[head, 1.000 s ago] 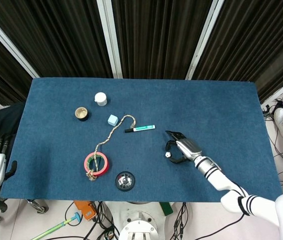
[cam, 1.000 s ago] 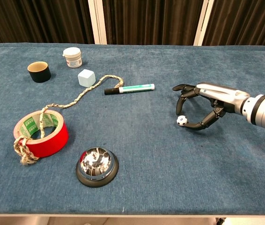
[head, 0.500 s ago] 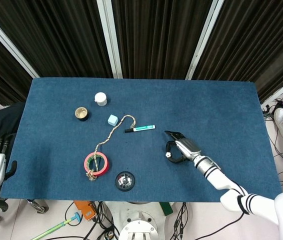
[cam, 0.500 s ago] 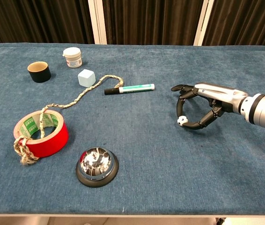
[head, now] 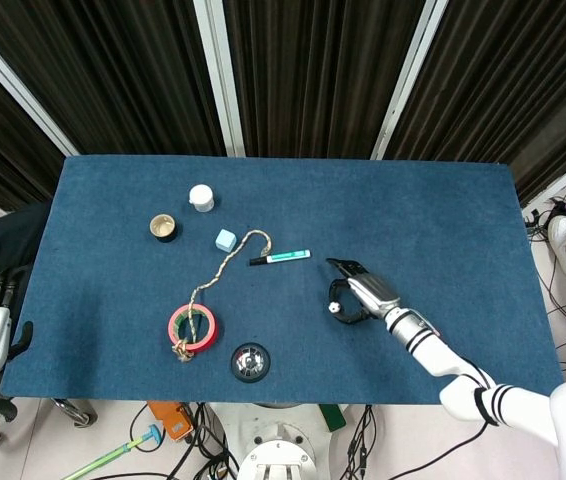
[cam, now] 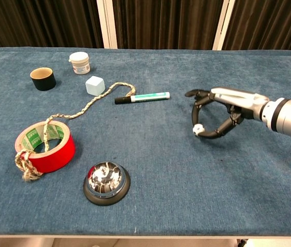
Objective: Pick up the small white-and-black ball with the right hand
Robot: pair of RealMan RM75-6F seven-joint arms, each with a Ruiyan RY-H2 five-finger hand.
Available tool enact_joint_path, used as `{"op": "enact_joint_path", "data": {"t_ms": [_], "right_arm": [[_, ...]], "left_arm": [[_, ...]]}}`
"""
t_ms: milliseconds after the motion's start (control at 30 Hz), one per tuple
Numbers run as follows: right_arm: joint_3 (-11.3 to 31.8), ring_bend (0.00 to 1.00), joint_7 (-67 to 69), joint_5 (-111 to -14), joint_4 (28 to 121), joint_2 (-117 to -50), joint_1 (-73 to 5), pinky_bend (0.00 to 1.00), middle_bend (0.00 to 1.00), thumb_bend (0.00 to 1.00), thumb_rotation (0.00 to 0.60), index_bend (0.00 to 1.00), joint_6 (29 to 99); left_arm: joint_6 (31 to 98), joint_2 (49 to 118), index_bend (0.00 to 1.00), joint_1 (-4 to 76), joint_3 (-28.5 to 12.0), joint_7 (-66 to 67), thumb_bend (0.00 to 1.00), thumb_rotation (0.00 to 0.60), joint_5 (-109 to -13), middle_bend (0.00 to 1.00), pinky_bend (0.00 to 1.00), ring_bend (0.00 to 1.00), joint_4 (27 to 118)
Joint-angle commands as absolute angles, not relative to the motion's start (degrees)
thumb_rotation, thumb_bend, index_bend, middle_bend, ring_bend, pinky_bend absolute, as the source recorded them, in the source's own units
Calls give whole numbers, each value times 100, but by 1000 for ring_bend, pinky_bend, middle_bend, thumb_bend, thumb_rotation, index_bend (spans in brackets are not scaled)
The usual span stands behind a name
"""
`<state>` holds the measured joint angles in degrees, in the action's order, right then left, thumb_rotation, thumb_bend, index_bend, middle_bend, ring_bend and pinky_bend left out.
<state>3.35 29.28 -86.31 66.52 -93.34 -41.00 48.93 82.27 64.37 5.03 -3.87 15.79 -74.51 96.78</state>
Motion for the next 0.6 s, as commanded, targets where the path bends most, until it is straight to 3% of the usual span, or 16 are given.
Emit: {"op": "enact_joint_path", "data": {"t_ms": [33, 400, 600], "right_arm": [[484, 88, 3049, -8728, 6801, -9226, -4137, 75, 47, 582, 600, 693, 5182], [1237, 91, 2623, -8576, 7649, -8550, -4512, 81, 47, 582, 600, 693, 5518], [1421, 91, 2357, -8362, 7994, -8275, -4623, 81, 47, 581, 600, 693, 5428]], "left_arm": [[8220, 6434, 31, 504, -384, 1579, 413, 600, -7446, 0, 95, 17, 9683], [8220, 6454, 31, 516, -375, 1618, 412, 600, -7467, 0, 95, 17, 9689], [8215, 6457, 31, 520, -372, 1644, 412, 600, -7460, 0, 95, 17, 9687]]}}
